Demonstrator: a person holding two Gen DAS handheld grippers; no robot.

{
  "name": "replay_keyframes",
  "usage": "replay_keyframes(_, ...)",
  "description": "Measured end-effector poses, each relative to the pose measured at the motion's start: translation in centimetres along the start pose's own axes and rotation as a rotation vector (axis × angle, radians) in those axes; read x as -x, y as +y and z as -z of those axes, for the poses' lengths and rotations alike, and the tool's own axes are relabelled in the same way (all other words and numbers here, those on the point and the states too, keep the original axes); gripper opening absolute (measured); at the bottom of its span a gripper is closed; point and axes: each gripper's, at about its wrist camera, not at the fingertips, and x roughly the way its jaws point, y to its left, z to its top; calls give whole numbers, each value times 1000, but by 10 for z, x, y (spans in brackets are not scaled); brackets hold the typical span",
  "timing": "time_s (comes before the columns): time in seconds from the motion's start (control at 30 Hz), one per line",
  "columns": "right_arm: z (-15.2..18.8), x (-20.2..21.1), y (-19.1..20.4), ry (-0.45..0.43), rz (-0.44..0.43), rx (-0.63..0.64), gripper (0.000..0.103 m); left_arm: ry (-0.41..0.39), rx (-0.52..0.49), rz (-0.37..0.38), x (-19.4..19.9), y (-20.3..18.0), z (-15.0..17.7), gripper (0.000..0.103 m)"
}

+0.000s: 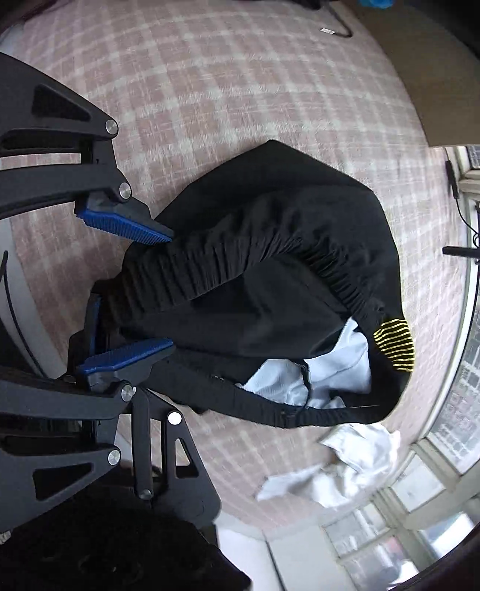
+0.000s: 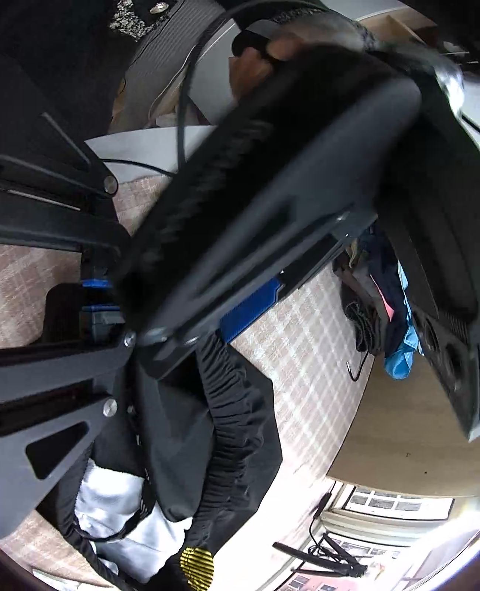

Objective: Fold clothes

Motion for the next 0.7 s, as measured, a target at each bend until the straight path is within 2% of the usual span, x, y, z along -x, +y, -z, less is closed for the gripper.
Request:
replay_keyframes(0.03, 0, 1, 0, -2, -11, 0, 6, 1, -3, -13, 0, 1, 2, 48)
replay_keyframes(0.1, 0, 2, 1, -7, -38, -7, 6, 4, 2, -35, 0, 5, 6, 37)
replay_keyframes(0.27, 2, 5, -12, 30, -72, -57, 9, -42, 68, -32, 8, 31, 12, 28)
replay_keyframes(0.33, 5, 16, -21, 55, -115, -107, 10, -66, 86, -25, 13, 38, 16, 28)
replay_keyframes(0.4, 9, 39, -39, 40, -162, -170, 12, -86, 112, -18, 16, 45, 21, 21)
replay_keyframes(0.43, 7, 51, -52, 18, -119, -186, 12, -96, 125, -15, 17, 49, 24, 20)
replay_keyframes(0.5, 4, 75, -80, -26, 20, -205, 13, -116, 151, -8, 21, 56, 29, 20)
replay_keyframes(0.53, 0, 84, -95, -33, 120, -206, 15, -126, 164, -4, 22, 60, 31, 20)
replay_keyframes(0.57, -3, 90, -112, -28, 229, -209, 22, -136, 176, -1, 24, 63, 34, 20)
replay_keyframes(0.6, -5, 95, -130, -19, 335, -216, 34, -146, 189, 3, 25, 67, 36, 20)
replay_keyframes(0.67, -5, 102, -164, -9, 471, -243, 42, -159, 209, 10, 35, 64, 39, 20)
replay_keyframes(0.7, -6, 104, -181, 2, 505, -262, 42, -165, 210, 14, 38, 61, 41, 20)
